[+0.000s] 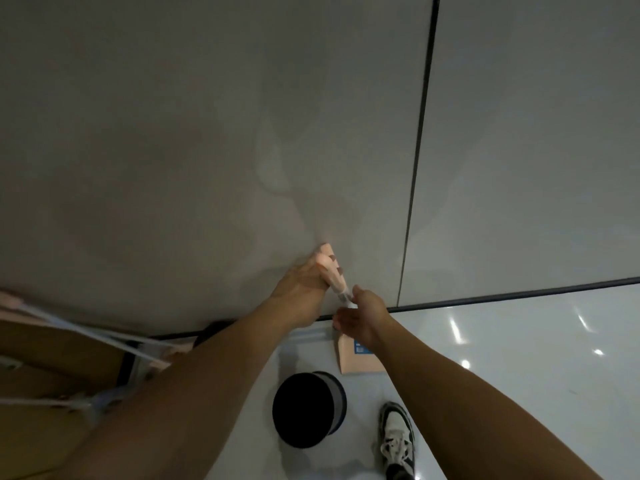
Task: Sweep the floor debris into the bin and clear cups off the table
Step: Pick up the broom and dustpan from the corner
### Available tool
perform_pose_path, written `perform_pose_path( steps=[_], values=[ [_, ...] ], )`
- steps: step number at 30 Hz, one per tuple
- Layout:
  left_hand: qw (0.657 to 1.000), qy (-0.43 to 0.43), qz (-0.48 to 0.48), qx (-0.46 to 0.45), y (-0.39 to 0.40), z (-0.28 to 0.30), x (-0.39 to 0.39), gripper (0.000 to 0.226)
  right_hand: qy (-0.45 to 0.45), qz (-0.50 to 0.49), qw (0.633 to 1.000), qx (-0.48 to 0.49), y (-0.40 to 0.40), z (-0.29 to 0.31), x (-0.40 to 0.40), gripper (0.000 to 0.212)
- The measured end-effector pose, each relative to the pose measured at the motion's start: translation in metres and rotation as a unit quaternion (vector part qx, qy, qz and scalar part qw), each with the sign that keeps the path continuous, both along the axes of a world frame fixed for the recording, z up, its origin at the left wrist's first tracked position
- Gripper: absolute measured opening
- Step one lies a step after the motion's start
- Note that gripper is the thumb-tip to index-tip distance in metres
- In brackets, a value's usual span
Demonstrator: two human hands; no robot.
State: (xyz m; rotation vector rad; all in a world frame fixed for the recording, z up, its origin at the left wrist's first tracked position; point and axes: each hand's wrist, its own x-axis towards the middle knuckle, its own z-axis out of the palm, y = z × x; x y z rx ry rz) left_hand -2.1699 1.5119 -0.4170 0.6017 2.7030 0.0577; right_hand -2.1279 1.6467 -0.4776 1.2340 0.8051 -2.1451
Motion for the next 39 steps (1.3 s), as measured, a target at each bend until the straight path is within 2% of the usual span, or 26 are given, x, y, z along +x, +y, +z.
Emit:
perform_pose_path(
  steps=[2, 5, 9, 13, 16, 19, 21, 23, 26, 29, 31, 33, 36, 39],
  values=[
    [1.0, 0.007, -0.002, -0.027, 0.003, -0.012, -0.005, 0.087, 0.002, -0.019, 0.999, -0.027, -0.001, -0.004, -0.006, 0.027],
    [0.993, 0.06, -0.08, -0.066, 0.0, -0.024, -0.002, 0.08, 0.015, -0.024, 0.999, -0.036, 0.0, -0.007, -0.012, 0.018],
    [0.995, 0.067, -0.073, 0.003, 0.0, -0.026, -0.002, 0.064, 0.0, -0.053, 0.997, -0.056, -0.006, -0.011, -0.009, 0.011],
    [0.973, 0.086, -0.169, -0.13, 0.006, -0.021, -0.002, 0.05, -0.039, -0.066, 0.995, -0.068, -0.006, -0.012, 0.002, 0.013],
    [0.962, 0.099, -0.209, -0.144, 0.017, -0.017, 0.009, 0.037, -0.065, -0.085, 0.987, -0.123, -0.011, -0.012, 0.02, 0.015],
    [0.938, 0.05, -0.269, -0.213, 0.025, -0.017, 0.02, 0.03, -0.088, -0.153, 0.969, -0.171, -0.022, -0.019, 0.043, 0.012],
    [0.923, 0.028, -0.306, -0.23, 0.025, -0.011, 0.027, 0.027, -0.092, -0.184, 0.964, -0.171, -0.029, -0.018, 0.058, 0.013],
    [0.909, 0.028, -0.36, -0.209, 0.023, -0.002, 0.037, 0.02, -0.085, -0.207, 0.963, -0.151, -0.034, -0.013, 0.072, 0.013],
    [0.9, 0.023, -0.403, -0.166, 0.021, 0.012, 0.055, 0.01, -0.039, -0.246, 0.963, -0.098, -0.039, -0.002, 0.089, 0.03],
    [0.909, 0.004, -0.391, -0.14, 0.021, 0.022, 0.064, 0.022, -0.034, -0.237, 0.97, -0.033, -0.037, 0.026, 0.103, 0.028],
    [0.906, 0.0, -0.409, -0.109, 0.02, 0.027, 0.072, 0.029, -0.052, -0.246, 0.968, 0.005, -0.037, 0.049, 0.115, 0.016],
    [0.898, 0.009, -0.432, -0.089, 0.022, 0.033, 0.084, 0.026, -0.05, -0.279, 0.958, 0.034, -0.036, 0.061, 0.132, 0.02],
    [0.881, 0.04, -0.468, -0.054, 0.035, 0.04, 0.111, 0.011, 0.024, -0.329, 0.939, 0.094, -0.027, 0.062, 0.162, 0.026],
    [0.86, 0.07, -0.503, -0.04, 0.053, 0.055, 0.146, 0.031, 0.016, -0.401, 0.904, 0.145, -0.014, 0.07, 0.196, 0.023]
  ],
)
